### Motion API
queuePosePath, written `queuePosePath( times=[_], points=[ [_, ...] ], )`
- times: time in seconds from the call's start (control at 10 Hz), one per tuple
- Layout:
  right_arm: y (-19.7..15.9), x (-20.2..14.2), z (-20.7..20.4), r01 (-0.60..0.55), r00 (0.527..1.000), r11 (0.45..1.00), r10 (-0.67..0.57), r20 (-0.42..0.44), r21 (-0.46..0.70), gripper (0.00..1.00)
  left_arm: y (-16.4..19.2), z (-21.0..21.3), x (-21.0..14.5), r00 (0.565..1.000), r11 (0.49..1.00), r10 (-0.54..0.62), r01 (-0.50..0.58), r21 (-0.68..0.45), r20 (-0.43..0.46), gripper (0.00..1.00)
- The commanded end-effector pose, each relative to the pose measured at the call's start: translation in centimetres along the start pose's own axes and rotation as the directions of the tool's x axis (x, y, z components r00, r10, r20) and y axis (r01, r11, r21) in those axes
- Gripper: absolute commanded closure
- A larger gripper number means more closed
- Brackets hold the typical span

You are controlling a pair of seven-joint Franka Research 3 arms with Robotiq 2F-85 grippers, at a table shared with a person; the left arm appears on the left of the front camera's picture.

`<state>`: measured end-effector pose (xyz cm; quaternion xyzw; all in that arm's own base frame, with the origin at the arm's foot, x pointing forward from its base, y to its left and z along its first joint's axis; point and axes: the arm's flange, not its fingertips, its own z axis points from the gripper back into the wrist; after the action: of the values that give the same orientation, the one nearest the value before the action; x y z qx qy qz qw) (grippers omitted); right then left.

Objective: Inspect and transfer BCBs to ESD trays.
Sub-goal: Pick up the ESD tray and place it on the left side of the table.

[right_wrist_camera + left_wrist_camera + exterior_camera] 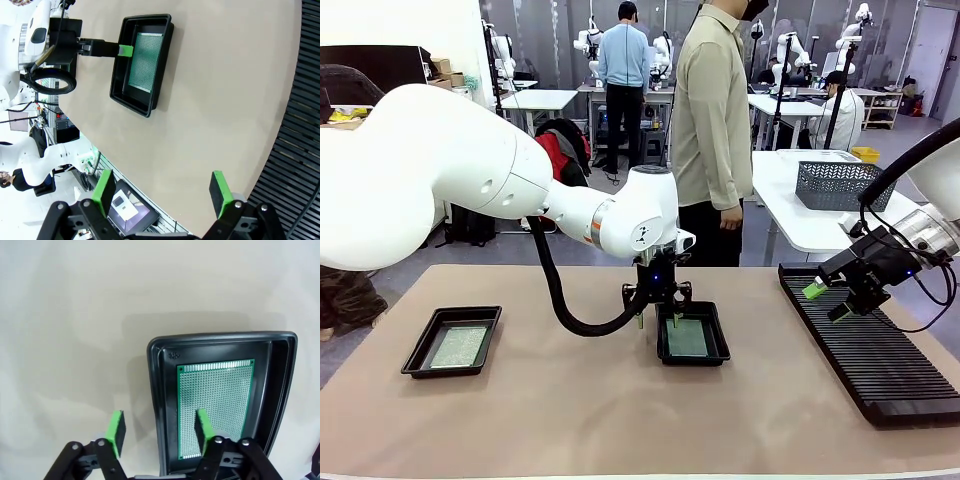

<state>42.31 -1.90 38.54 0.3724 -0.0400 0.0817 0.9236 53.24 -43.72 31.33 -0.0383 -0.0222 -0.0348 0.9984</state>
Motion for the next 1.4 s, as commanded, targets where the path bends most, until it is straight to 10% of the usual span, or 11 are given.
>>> queuePosePath(
  times=[0.0,1.3],
  points=[
    [0.14,-0.13,0.1,0.001,1.0,1.0,-0.001,0.003,0.002,0.0,0.19,-0.26,-0.3,0.999,0.999,0.035,-0.035,-0.014,0.023,0.36],
    [0.14,-0.13,0.1,0.001,1.0,1.0,-0.001,0.003,0.002,0.0,0.88,-0.79,-1.29,0.998,0.998,0.04,-0.038,-0.044,0.057,1.0]
  ],
)
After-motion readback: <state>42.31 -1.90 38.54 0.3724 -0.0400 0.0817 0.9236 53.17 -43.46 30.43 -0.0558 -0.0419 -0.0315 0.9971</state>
